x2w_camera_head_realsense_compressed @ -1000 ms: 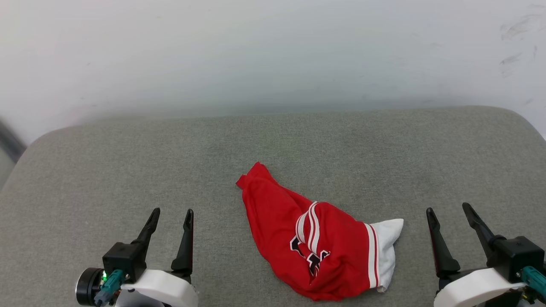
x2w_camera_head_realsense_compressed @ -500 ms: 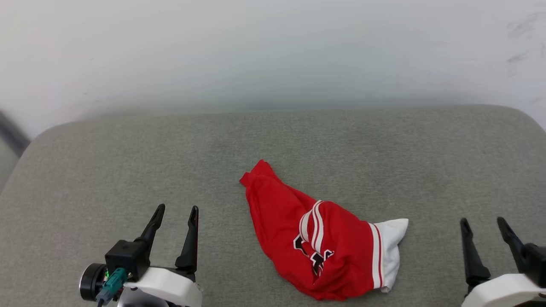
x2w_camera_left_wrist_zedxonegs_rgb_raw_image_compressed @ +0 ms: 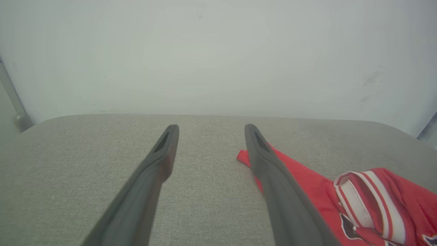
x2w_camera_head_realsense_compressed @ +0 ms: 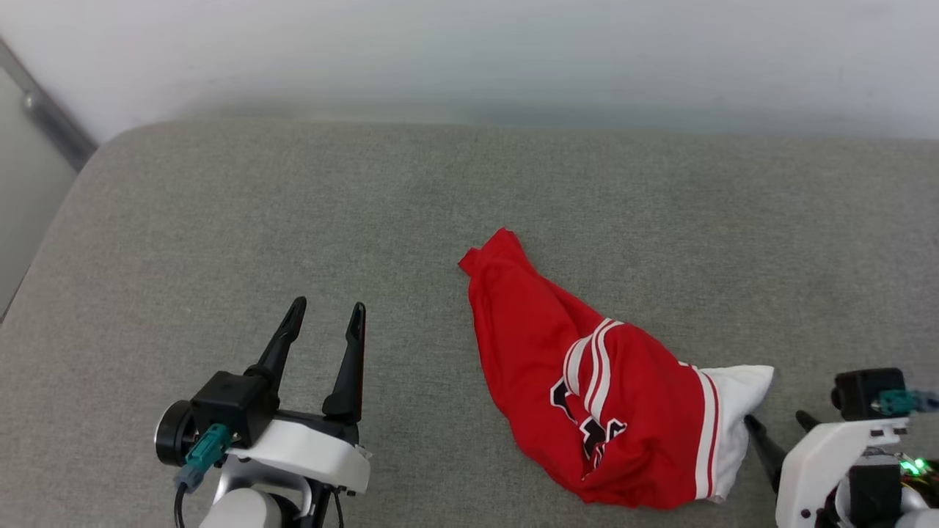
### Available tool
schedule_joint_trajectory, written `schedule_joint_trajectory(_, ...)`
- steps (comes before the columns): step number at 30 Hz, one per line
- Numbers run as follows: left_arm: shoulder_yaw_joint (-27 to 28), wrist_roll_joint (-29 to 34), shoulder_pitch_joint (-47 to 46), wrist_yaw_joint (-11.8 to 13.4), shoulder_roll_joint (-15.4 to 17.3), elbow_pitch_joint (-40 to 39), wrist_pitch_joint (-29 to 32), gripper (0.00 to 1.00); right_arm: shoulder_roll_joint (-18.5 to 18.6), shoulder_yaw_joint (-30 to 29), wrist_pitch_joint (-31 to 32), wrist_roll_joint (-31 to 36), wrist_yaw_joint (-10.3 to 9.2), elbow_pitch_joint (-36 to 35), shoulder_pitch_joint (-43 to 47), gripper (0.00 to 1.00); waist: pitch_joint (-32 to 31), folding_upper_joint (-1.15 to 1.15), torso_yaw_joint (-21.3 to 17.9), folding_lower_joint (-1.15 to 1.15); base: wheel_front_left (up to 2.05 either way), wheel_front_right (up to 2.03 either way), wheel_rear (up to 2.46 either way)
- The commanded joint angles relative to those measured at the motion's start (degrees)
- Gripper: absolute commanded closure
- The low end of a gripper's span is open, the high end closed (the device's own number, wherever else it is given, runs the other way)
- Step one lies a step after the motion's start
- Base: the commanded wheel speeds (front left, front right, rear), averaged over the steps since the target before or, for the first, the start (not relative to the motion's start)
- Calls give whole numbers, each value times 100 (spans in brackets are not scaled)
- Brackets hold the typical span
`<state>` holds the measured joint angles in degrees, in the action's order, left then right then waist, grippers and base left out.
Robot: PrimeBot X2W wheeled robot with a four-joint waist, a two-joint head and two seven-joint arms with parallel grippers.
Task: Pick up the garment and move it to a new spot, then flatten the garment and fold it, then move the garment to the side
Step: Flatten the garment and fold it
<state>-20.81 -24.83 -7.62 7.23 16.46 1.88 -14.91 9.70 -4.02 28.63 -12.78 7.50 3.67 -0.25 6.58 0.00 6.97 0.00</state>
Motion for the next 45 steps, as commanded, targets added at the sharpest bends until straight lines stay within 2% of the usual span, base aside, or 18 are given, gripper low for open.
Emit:
schedule_joint_trajectory(1,25,36,-72,-19,-11,3,-39,0,61,45,68,-47,-3,20,-78,0,135,0,99,0,0,0,0)
schedule_joint_trajectory(7,136,117,-239,-164,-135,90,-40,0,319,725,863,-567,-2,264,-415,0,378,0,200,0,0,0,0)
schedule_joint_trajectory(12,217,193,-321,-278,-233,180,-35,0,381,1136,1497,-987,-2,853,-342,0,493,0,253,0,0,0,0)
schedule_joint_trajectory(13,232,208,-330,-306,-255,197,-35,0,349,1160,1604,-1083,-1,969,-316,5,505,0,255,0,0,0,0)
schedule_joint_trajectory(14,250,212,-337,-317,-275,212,-34,0,329,1187,1692,-1141,-1,1052,-307,54,514,0,256,0,0,0,0)
schedule_joint_trajectory(15,272,234,-336,-333,-290,231,-34,0,332,1215,1720,-1166,-1,1091,-323,72,515,0,255,0,0,0,0)
schedule_joint_trajectory(16,296,254,-322,-352,-301,250,-34,0,337,1248,1680,-1187,0,1080,-361,100,506,0,246,0,0,0,0)
schedule_joint_trajectory(22,399,310,-192,-406,-330,366,-34,0,644,1219,1010,-975,-2,694,-828,100,330,0,81,0,0,0,0)
schedule_joint_trajectory(26,413,325,-116,-419,-327,401,-29,0,818,929,723,-668,-4,432,-1047,100,209,0,-92,0,0,0,0)
schedule_joint_trajectory(33,405,344,-110,-435,-285,386,-29,0,903,-239,643,-32,-4,28,-1075,100,154,0,-307,0,0,0,0)
schedule_joint_trajectory(38,382,331,-138,-439,-273,409,-28,0,697,-1183,516,112,-3,363,-726,100,207,0,-337,0,0,0,0)
schedule_joint_trajectory(42,374,301,-145,-441,-270,457,-28,0,449,-1533,255,96,-2,967,-472,100,230,0,-324,0,0,0,0)
schedule_joint_trajectory(43,374,292,-146,-438,-268,467,-28,0,404,-1589,163,135,-3,1108,-425,94,229,0,-323,0,0,0,0)
schedule_joint_trajectory(44,375,277,-144,-432,-260,486,-28,0,248,-1659,-42,136,-3,1343,-400,17,219,0,-323,0,0,0,0)
schedule_joint_trajectory(45,376,270,-138,-426,-254,496,-28,0,203,-1675,-201,137,-3,1401,-416,0,207,0,-326,0,0,0,0)
